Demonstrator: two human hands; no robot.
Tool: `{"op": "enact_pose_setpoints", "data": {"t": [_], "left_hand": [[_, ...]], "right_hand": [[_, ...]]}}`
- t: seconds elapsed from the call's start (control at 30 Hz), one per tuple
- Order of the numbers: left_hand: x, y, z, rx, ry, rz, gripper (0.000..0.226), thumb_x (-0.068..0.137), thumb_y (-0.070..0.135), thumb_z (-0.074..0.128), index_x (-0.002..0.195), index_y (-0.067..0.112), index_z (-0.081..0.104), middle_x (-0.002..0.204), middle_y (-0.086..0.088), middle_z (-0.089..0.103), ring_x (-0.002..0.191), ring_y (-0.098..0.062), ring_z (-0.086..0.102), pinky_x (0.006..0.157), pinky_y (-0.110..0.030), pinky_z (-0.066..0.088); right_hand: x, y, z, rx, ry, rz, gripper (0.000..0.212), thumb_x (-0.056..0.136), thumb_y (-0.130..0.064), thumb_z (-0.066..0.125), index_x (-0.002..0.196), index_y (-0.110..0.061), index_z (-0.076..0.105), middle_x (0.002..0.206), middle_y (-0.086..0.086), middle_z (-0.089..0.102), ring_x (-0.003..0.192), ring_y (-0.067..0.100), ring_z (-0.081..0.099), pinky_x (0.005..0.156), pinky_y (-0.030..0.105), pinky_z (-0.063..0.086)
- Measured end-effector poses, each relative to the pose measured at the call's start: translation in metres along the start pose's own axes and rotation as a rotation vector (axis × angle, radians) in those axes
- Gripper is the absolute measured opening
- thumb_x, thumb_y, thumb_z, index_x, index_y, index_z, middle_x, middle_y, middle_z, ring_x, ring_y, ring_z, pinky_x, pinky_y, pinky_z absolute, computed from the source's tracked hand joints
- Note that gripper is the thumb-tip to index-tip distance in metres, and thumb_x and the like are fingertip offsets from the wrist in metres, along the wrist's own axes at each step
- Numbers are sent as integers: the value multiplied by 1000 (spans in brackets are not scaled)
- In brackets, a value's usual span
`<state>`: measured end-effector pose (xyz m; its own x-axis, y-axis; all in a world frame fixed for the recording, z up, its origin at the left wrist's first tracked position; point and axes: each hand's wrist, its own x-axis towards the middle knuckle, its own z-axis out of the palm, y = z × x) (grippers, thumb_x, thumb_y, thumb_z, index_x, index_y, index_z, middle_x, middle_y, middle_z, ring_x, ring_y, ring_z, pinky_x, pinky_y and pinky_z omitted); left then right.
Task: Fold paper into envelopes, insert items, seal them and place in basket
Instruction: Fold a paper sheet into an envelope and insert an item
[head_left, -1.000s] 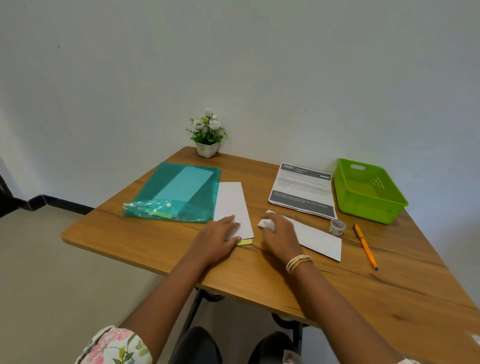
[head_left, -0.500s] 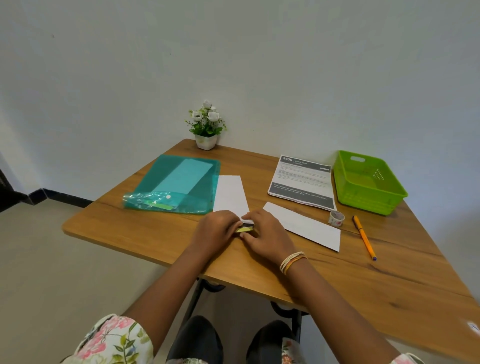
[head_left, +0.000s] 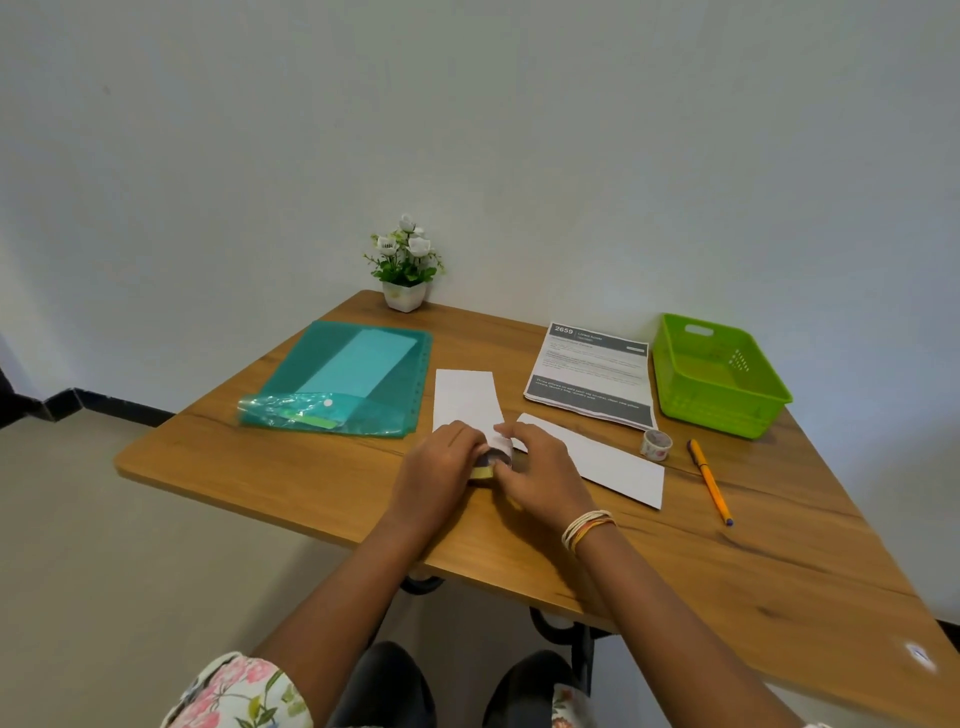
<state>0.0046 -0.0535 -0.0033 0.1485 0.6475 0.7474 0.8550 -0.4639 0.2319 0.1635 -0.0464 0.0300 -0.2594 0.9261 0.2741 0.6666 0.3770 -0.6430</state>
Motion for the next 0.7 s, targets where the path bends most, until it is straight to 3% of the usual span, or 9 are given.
{"op": "enact_pose_setpoints", "data": {"t": [0.1,0.2,0.33,0.47,0.53,0.6,0.7], "left_hand": [[-1,5,-2,5,9,53,18,93,27,55,92,12,65,88,-3,65,74,-13,57,57,-25,48],[-2,10,-2,-29,-14,101,26,95,31,49,95,12,67,91,-4,67,80,-14,60,63,-26,52],[-3,9,2,-135,-13,-37,26,96,32,47,101,15,67,99,0,66,90,-10,59,73,-27,53],[3,20,3,-511,117,-495,22,99,26,49,119,21,56,119,4,56,110,-9,52,87,-19,46],[12,23,3,-807,137,-849,30,100,32,47,128,24,48,128,-3,54,115,-16,53,93,-32,50],[22,19,2,-1231,36,-1140,41,100,44,41,134,22,45,127,-12,59,113,-27,59,95,-46,50],[33,13,-4,-1848,-10,-1349,61,92,56,47,134,13,51,115,-19,65,99,-35,64,85,-51,53]], "right_hand": [[1,1,2,-4,-37,42,45,82,-29,69,126,-21,58,125,0,61,109,16,57,87,20,45],[4,-1,5,-30,-28,91,42,83,-30,69,124,-23,60,125,-1,61,109,17,57,87,24,47],[6,-5,8,-183,62,53,28,89,-29,64,116,-25,67,115,-1,68,102,16,61,85,24,49],[5,-3,9,-182,212,19,26,91,-23,61,115,-20,69,112,0,71,102,15,63,87,23,48],[3,-2,9,-118,271,12,26,90,-20,63,115,-17,69,113,2,70,102,15,64,88,20,46],[-1,-2,11,-90,307,-30,26,90,-16,63,115,-15,69,112,4,70,102,15,64,87,17,44],[-8,-4,13,-37,309,-112,24,89,-13,64,112,-13,70,108,6,71,99,17,66,84,15,44]]}}
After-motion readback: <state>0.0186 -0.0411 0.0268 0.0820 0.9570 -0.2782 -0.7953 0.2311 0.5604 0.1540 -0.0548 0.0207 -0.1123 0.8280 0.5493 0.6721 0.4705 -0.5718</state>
